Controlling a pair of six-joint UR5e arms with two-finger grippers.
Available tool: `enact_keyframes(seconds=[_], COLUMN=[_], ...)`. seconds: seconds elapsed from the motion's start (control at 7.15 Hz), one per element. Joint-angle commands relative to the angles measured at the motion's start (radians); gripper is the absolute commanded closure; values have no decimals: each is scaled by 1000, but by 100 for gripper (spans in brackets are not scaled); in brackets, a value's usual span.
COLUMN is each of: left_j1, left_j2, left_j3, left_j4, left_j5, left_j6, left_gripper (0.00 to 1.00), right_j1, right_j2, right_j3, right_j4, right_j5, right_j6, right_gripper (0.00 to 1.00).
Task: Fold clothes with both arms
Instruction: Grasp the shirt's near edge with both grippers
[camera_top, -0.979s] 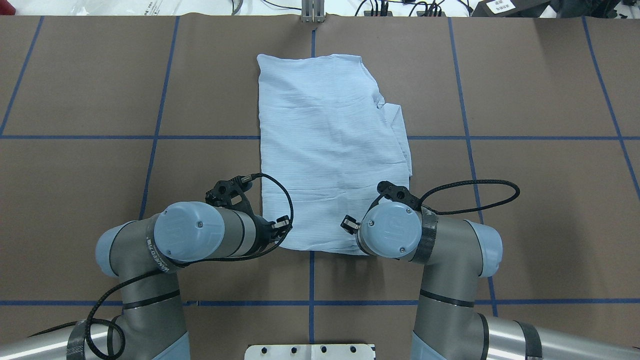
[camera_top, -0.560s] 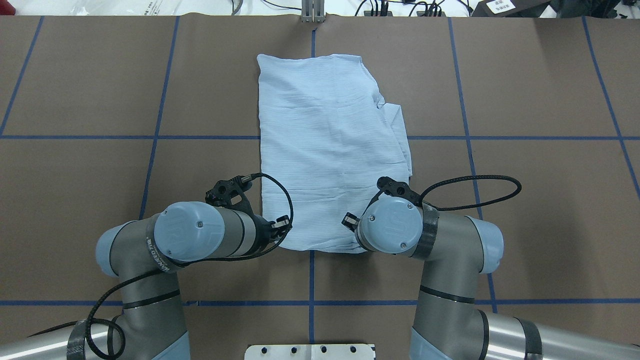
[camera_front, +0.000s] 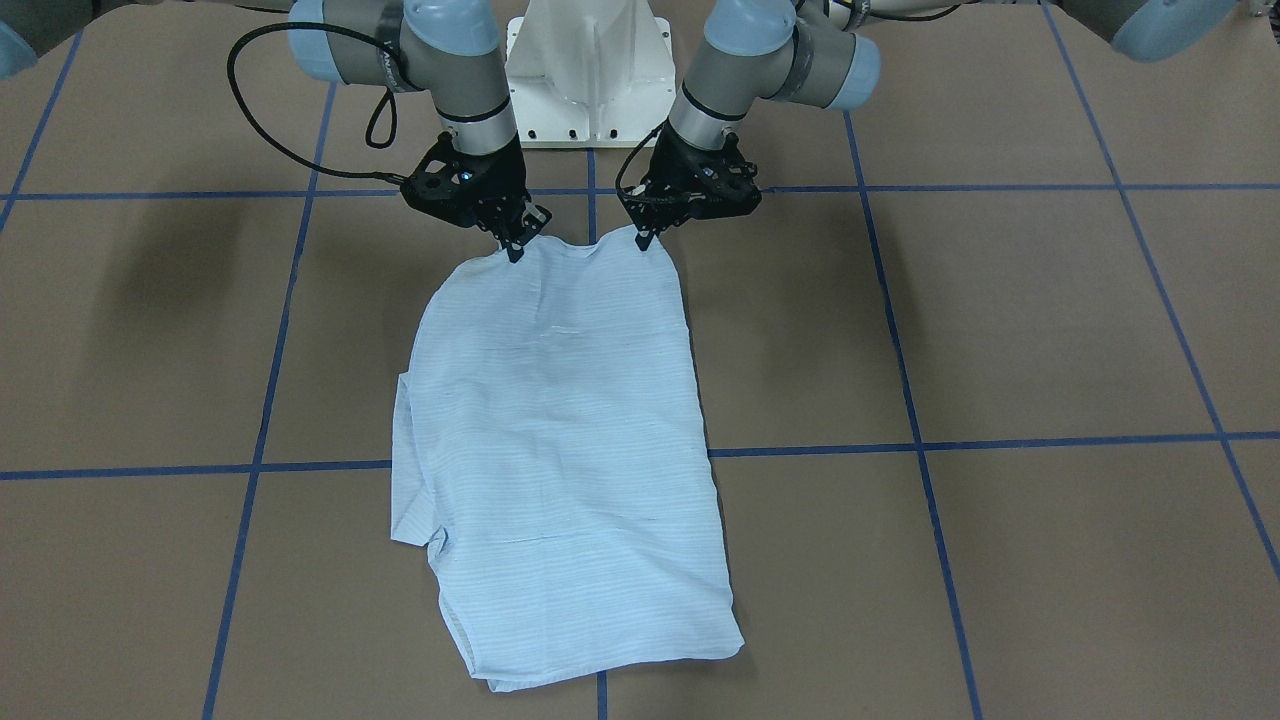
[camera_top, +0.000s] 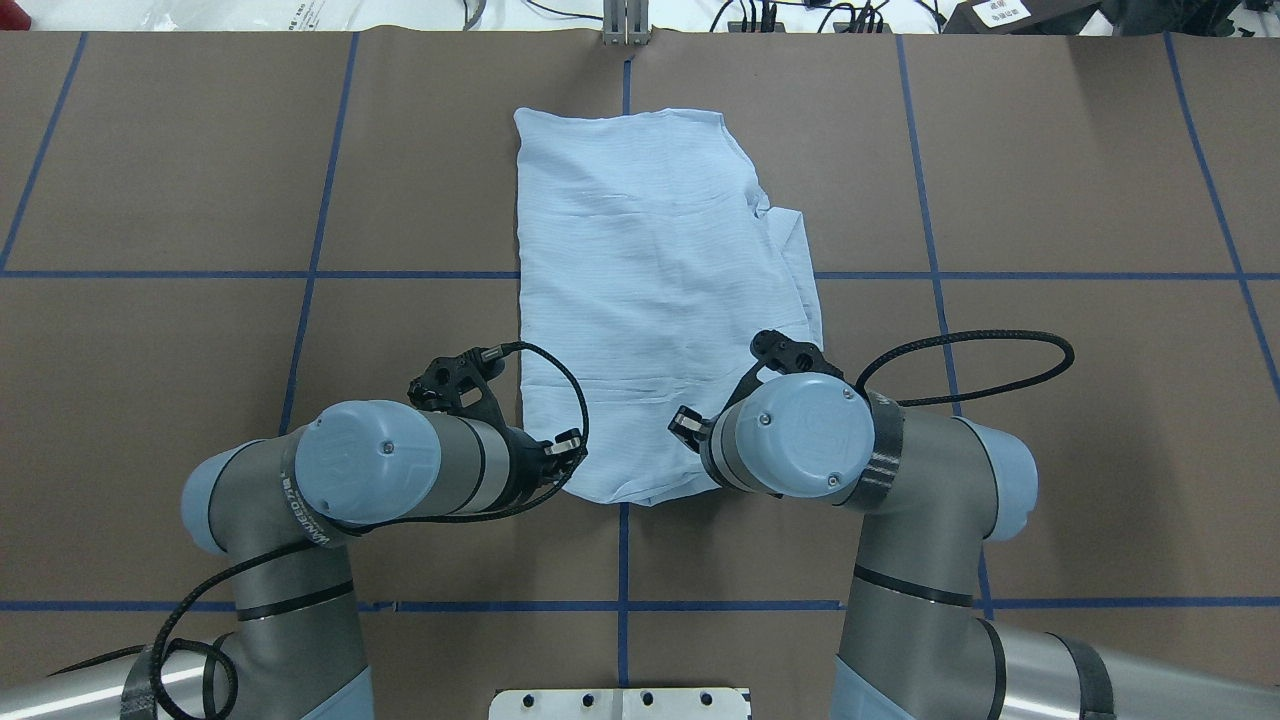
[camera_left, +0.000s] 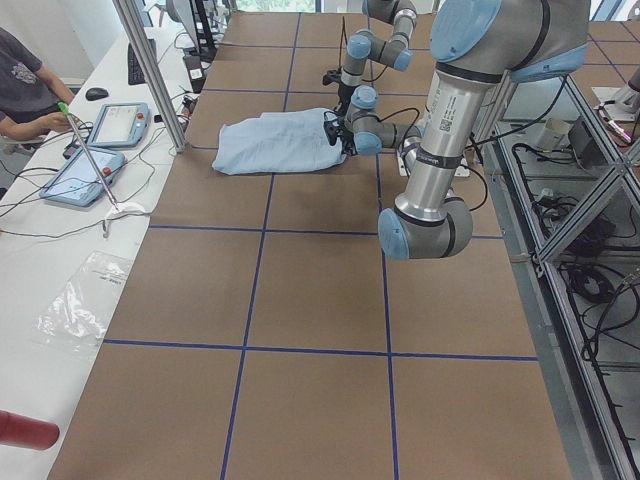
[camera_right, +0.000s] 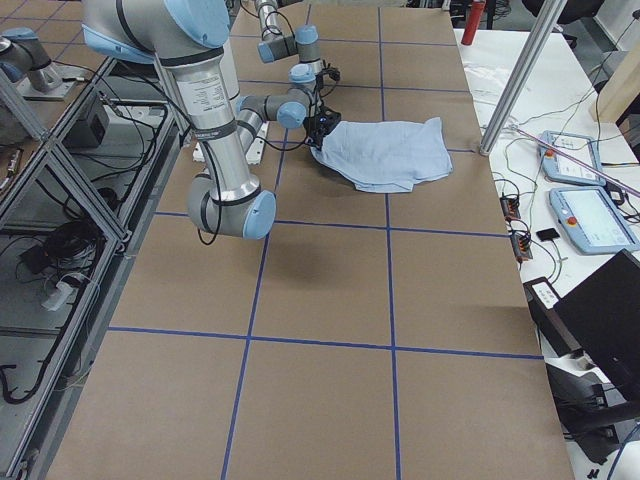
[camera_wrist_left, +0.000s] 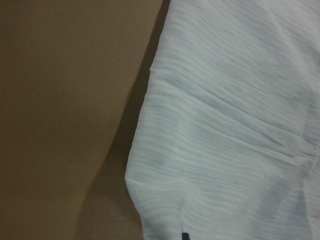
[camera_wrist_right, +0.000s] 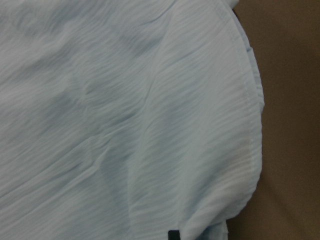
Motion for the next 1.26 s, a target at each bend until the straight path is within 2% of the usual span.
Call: enact_keyframes(seconds=[0.0, 0.14, 0.28, 0.56, 0.7, 0.98, 1.12], left_j1=[7, 14, 45, 105, 120, 101, 67], left_j2=[51, 58, 58, 59, 59, 61, 59], left_j3=[-123, -204, -249, -278, -303, -350, -346], left_j4=[28, 104, 154, 179, 205, 255, 258], left_j5=[-7, -52, -74, -80, -82, -148, -148], left_j6=[1, 1, -3, -17, -19, -14, 0], left_gripper=[100, 100, 100, 100, 100, 100, 100], right_j1=[2, 2, 2, -7, -27, -25, 23], right_j2=[-28, -43, -51, -67, -67, -57, -59], right_j3=[73, 115, 152, 210, 219, 210, 204], right_j4=[0, 0, 1, 3, 3, 3, 3], right_j5=[51, 78, 146, 300, 307, 304, 307], right_j6=[2, 2, 2, 10, 16, 15, 6], right_gripper=[100, 100, 100, 100, 100, 100, 100])
